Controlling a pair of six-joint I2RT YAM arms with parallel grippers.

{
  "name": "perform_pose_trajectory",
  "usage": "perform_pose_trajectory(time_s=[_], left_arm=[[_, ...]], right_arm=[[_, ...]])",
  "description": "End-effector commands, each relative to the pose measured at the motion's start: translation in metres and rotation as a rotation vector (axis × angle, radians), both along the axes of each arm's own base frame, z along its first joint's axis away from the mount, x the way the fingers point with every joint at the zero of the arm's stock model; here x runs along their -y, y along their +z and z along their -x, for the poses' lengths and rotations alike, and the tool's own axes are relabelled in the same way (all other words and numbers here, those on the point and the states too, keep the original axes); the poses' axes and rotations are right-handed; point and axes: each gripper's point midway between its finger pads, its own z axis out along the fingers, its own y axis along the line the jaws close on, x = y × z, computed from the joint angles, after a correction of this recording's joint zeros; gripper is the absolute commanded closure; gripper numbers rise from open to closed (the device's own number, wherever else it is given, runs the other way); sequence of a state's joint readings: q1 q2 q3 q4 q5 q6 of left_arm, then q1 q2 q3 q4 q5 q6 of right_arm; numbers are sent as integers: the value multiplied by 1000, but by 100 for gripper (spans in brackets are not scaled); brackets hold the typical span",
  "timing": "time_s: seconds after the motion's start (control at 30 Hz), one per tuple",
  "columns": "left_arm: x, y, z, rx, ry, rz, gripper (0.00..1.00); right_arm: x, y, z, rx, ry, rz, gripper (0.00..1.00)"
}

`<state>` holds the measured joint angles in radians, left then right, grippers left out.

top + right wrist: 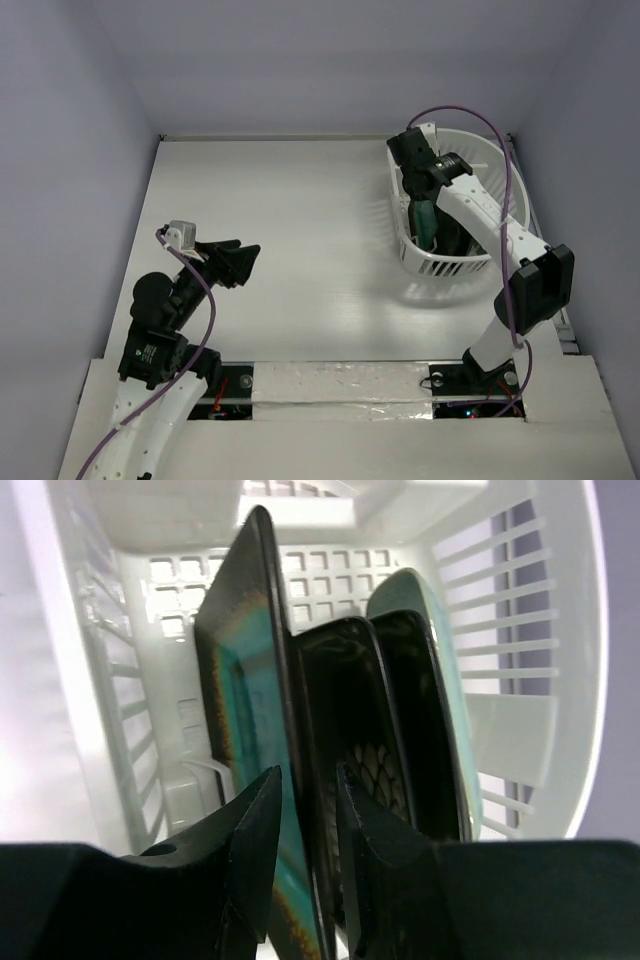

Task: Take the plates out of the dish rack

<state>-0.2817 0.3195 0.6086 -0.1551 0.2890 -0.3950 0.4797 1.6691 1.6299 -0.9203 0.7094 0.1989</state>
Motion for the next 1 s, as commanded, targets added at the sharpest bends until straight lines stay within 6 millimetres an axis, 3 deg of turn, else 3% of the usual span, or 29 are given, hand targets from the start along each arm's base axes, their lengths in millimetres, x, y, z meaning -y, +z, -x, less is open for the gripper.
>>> perform_pose_trajectory(time_s=[0.0,0.23,0.43,0.5,0.67,0.97], left_arm=[[2,13,3,54,-15,15,47],[2,14,5,59,-17,15,47],[3,15,7,65,-23,17,47],[3,15,7,65,-24,17,47],[3,18,9,77,-24,21,47],[2,20,11,86,-23,25,47]], right_arm=[[10,9,2,8,-39,65,66],[10,-4,3,-22,-35,81,62],[9,-8,0,-31,-37,89,80],[10,-5,1,-29,-39,93,82],[6,4,4,-16,-25,100,100],[7,32,9,44,-31,178,100]])
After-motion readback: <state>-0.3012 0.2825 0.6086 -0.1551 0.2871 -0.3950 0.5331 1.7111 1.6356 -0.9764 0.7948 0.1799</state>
